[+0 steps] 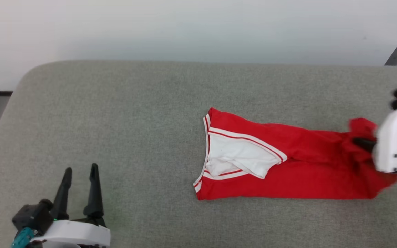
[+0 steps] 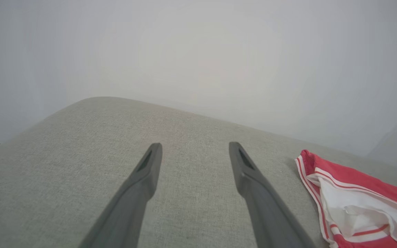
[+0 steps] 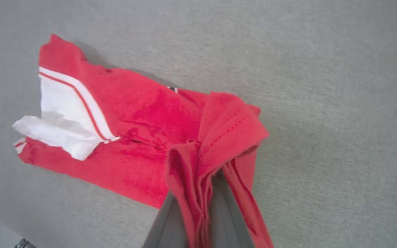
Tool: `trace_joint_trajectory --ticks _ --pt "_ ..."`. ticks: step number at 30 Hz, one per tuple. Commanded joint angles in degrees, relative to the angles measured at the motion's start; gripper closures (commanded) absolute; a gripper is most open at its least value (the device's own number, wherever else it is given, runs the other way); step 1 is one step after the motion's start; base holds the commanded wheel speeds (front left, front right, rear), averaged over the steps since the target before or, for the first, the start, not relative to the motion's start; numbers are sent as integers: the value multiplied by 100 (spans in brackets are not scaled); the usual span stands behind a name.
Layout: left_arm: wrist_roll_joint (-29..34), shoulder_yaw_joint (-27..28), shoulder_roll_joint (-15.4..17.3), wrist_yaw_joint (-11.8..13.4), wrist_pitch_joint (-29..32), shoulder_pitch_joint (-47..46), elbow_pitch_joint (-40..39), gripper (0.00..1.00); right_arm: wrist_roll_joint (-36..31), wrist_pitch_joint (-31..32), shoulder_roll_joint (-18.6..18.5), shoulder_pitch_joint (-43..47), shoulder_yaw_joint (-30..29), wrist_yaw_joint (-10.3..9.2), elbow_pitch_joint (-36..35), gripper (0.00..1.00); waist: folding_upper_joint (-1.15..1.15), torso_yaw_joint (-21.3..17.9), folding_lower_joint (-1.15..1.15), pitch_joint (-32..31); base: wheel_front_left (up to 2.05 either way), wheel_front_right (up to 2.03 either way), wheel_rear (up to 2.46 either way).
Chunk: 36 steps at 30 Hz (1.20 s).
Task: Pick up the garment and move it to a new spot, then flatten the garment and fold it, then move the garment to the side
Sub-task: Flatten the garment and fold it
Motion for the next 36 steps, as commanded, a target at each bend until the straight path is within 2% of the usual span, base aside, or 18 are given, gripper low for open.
trace_joint_trajectory --ticks 1,5,10,15,21,23,25,30,36 --pt "25 -16 -19 -34 -5 17 22 0 58 50 121 49 96 -6 -180 100 0 -26 0 -95 0 0 0" --pt "48 -128 -78 -44 -5 -112 90 0 154 111 486 -95 280 -6 -469 100 0 99 0 -123 0 0 0" --pt "40 -358 -147 -71 -4 -321 242 0 -35 -57 914 -303 599 -6 -418 100 0 398 0 -74 0 0 0" --pt "-9 -597 -224 -90 -4 -566 393 0 -271 -483 1305 -574 758 -6 60 100 0 759 0 19 0 0 0" --pt "-83 -768 -291 -86 -4 -810 572 0 -414 -835 1564 -901 1036 -6 758 100 0 1080 0 125 0 0 0" --pt "-120 -813 -303 -87 -4 -853 608 0 -436 -913 1577 -1015 1187 -6 930 58 0 1139 0 147 0 0 0" --pt "-136 -835 -294 -87 -4 -880 632 0 -364 -956 1605 -1095 1372 -6 1026 0 0 1171 0 160 0 0 0" --pt "-167 -732 -237 -88 -4 -829 634 0 -13 -1039 1660 -1243 1705 -6 982 0 0 1097 0 147 0 0 0" --pt "-140 -551 -155 -88 -4 -744 587 0 406 -1210 1551 -1356 2020 -6 571 0 0 794 0 74 0 0 0"
